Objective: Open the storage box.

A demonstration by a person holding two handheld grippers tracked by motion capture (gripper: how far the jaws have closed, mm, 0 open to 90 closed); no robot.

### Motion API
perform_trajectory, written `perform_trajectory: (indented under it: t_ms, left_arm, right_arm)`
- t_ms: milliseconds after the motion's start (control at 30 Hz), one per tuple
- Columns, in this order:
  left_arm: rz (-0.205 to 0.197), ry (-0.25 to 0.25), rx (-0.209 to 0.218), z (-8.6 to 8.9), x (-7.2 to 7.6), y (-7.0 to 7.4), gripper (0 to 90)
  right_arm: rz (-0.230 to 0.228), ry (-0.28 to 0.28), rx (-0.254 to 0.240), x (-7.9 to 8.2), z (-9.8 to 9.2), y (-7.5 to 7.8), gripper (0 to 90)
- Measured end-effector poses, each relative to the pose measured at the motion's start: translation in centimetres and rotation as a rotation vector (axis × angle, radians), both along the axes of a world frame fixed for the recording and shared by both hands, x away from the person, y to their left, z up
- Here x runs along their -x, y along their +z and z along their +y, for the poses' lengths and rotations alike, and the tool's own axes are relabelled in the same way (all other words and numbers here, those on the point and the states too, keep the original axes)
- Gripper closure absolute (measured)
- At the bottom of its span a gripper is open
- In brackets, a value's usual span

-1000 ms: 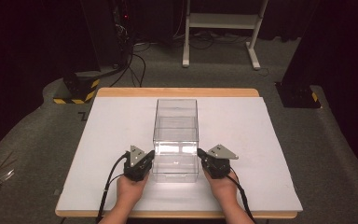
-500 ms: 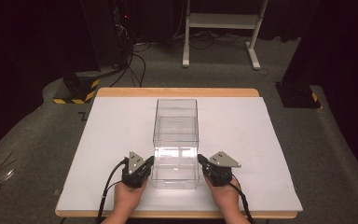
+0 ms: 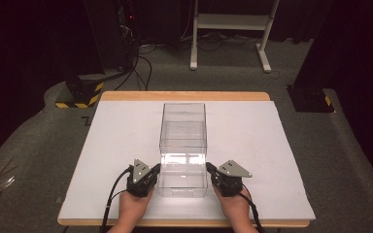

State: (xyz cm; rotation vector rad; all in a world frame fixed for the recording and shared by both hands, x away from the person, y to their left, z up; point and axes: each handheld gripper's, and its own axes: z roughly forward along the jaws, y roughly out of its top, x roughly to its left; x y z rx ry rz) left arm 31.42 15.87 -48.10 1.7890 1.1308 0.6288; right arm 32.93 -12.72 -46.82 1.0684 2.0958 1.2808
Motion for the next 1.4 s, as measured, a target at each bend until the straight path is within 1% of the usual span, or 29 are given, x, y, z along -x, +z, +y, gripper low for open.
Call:
perform_trajectory:
  t_ms: [133, 167, 200, 233, 300, 367, 400, 433, 467, 500, 567, 633, 667, 800, 833, 867, 900, 933, 1000, 1033, 1067, 1100, 1133, 1167, 1200, 1267, 1300, 1367, 1400]
  left_arm:
    - [0.003, 0.006, -0.002, 0.1, -0.3, 0.1, 90.0]
    - [0.004, 0.005, -0.001, 0.2, -0.3, 0.0, 90.0]
    - [0.007, 0.003, -0.001, 0.2, -0.3, 0.1, 90.0]
    - [0.01, 0.007, -0.006, 0.4, -0.4, 0.1, 90.0]
    - [0.008, 0.021, -0.011, 0.9, -0.4, 0.3, 90.0]
    - [0.0, 0.043, -0.015, 2.1, -0.2, 0.6, 88.6]
    - [0.0, 0.043, -0.015, 2.1, -0.2, 0.6, 88.1]
    - [-0.006, 0.063, -0.015, 3.1, -0.2, 0.7, 87.6]
    - [-0.006, 0.063, -0.015, 3.1, -0.2, 0.7, 86.8]
    - [-0.008, 0.072, -0.018, 3.6, -0.1, 0.8, 86.8]
    - [-0.011, 0.092, -0.03, 4.8, -0.2, 0.7, 84.8]
    - [-0.004, 0.114, -0.042, 6.0, -0.4, 0.6, 80.9]
    - [0.0, 0.126, -0.052, 6.7, -0.5, 0.4, 80.9]
    - [0.035, 0.174, -0.09, 9.7, -1.0, -0.2, 74.4]
    - [0.042, 0.183, -0.096, 10.2, -1.1, -0.4, 70.1]
    - [0.053, 0.195, -0.107, 10.8, -1.2, -0.6, 70.1]
    - [0.062, 0.206, -0.119, 11.4, -1.3, -0.7, 65.7]
    - [0.069, 0.218, -0.123, 12.0, -1.3, -0.8, 65.7]
    - [0.088, 0.243, -0.114, 13.1, -1.4, -1.2, 60.9]
    - [0.109, 0.262, -0.123, 13.8, -1.3, -1.5, 57.9]
    - [0.109, 0.262, -0.123, 13.8, -1.3, -1.5, 56.8]
    - [0.127, 0.266, -0.129, 14.3, -1.3, -1.9, 55.5]
    - [0.127, 0.266, -0.129, 14.3, -1.3, -1.9, 53.9]
    - [0.16, 0.257, -0.136, 14.7, -1.3, -2.3, 52.2]
    - [0.16, 0.257, -0.136, 14.7, -1.3, -2.3, 50.6]
    - [0.19, 0.252, -0.135, 14.8, -1.4, -2.6, 48.6]
    - [0.191, 0.244, -0.134, 14.9, -1.5, -2.6, 44.3]
    - [0.19, 0.244, -0.141, 14.7, -1.4, -2.6, 44.0]
    - [0.191, 0.246, -0.138, 14.7, -1.5, -2.7, 43.0]
  right_arm:
    - [0.004, -0.004, -0.005, 0.1, 0.0, 0.0, 89.8]
    - [0.007, 0.001, -0.004, 0.0, -0.1, 0.1, 86.2]
    - [0.007, 0.001, -0.004, 0.0, -0.1, 0.1, 86.2]
    - [0.01, 0.011, -0.008, 0.0, -0.4, 0.3, 81.7]
    - [0.006, 0.018, -0.006, 0.0, -0.6, 0.4, 80.5]
    - [-0.004, 0.015, 0.001, 0.2, -1.3, 0.8, 76.9]
    - [-0.006, 0.01, 0.001, 0.2, -1.6, 0.9, 75.4]
    - [-0.005, 0.003, 0.0, 0.1, -1.9, 1.0, 73.6]
    - [-0.002, -0.005, 0.0, 0.0, -2.2, 1.1, 72.2]
    - [-0.002, -0.005, 0.0, 0.0, -2.2, 1.1, 72.2]
    - [0.001, -0.021, -0.001, -0.3, -3.0, 1.0, 69.9]
    - [0.014, -0.056, 0.015, -0.9, -4.3, 0.7, 66.1]
    - [0.014, -0.056, 0.015, -0.9, -4.3, 0.7, 66.1]
    - [0.046, -0.101, 0.032, -1.7, -6.2, -0.1, 61.2]
    - [0.06, -0.125, 0.047, -2.1, -7.2, -0.6, 59.8]
    - [0.06, -0.125, 0.047, -2.1, -7.2, -0.6, 59.8]
    - [0.079, -0.154, 0.062, -2.4, -8.1, -1.2, 58.0]
    - [0.079, -0.154, 0.062, -2.4, -8.1, -1.2, 58.0]
    - [0.106, -0.181, 0.066, -2.7, -9.0, -1.6, 56.2]
    - [0.12, -0.198, 0.068, -2.9, -9.9, -1.9, 56.3]
    - [0.12, -0.198, 0.068, -2.9, -9.9, -1.9, 56.3]
    - [0.124, -0.214, 0.085, -2.8, -10.5, -2.0, 56.1]
    - [0.124, -0.214, 0.085, -2.8, -10.5, -2.0, 56.1]
    - [0.127, -0.231, 0.109, -2.8, -11.0, -2.0, 54.6]
    - [0.127, -0.231, 0.109, -2.8, -11.0, -2.0, 54.6]
    - [0.136, -0.237, 0.129, -2.9, -11.4, -2.1, 53.4]
    - [0.146, -0.248, 0.143, -2.8, -11.7, -2.3, 52.9]
    - [0.145, -0.249, 0.156, -2.9, -11.8, -2.5, 52.0]
    - [0.157, -0.253, 0.167, -2.9, -11.8, -2.7, 50.6]
